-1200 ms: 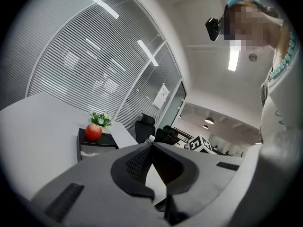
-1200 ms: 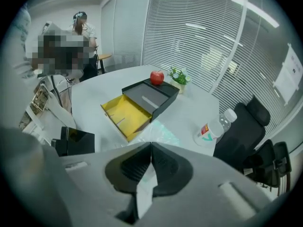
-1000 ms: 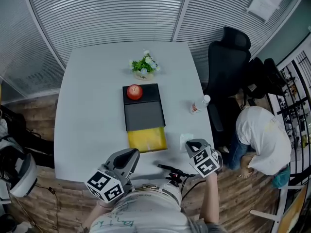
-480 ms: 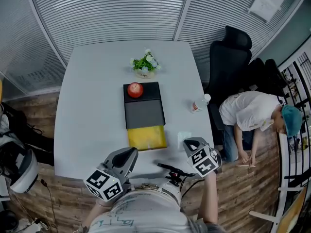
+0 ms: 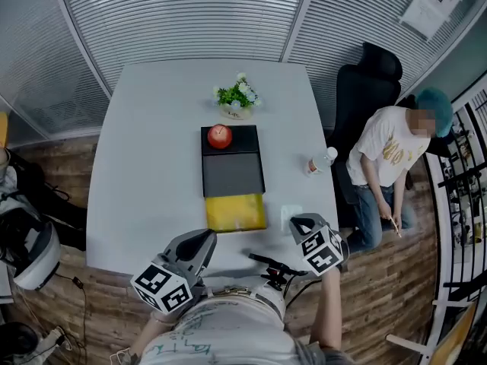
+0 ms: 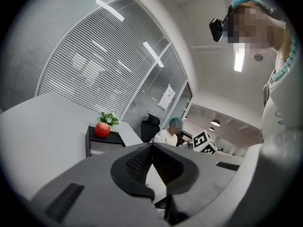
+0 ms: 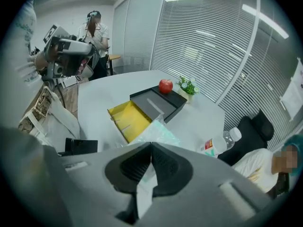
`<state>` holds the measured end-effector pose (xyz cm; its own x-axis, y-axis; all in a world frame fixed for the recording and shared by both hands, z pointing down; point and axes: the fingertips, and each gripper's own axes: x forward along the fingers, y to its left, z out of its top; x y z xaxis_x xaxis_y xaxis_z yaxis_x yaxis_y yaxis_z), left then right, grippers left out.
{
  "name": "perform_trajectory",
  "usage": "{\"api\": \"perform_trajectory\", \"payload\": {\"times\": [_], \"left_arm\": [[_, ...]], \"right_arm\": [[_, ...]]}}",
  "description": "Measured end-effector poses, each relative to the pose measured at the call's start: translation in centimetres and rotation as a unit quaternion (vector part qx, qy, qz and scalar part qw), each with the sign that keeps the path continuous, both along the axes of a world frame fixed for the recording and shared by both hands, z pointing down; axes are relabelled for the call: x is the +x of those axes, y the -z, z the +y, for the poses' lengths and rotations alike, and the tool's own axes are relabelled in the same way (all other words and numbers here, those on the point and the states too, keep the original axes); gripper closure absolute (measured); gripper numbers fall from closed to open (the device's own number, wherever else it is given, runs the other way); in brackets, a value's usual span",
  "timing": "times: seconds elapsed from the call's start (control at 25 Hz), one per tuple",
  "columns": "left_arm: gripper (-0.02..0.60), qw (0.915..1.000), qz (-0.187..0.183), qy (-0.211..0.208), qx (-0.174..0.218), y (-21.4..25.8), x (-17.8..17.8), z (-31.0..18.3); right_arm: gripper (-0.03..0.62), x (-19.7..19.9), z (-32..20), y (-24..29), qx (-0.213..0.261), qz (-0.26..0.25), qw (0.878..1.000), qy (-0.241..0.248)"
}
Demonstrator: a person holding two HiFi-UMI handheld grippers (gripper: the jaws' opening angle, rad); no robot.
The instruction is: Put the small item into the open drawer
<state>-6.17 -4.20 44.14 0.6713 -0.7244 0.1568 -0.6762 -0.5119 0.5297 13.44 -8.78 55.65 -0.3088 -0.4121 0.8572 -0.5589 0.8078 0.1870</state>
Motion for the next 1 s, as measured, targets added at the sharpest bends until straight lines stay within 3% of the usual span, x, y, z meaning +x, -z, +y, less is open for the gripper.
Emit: {"api": "perform_trajectory", "payload": {"times": [1.0], "left_arm": [[0.584,0.9995,0.004,0.032,-0.008,-0.9,-5.6,0.6]], "right_arm": [[0.589,-10.4,-1.3,-2.5,-0.016,-0.014,0.996,0.089]]}}
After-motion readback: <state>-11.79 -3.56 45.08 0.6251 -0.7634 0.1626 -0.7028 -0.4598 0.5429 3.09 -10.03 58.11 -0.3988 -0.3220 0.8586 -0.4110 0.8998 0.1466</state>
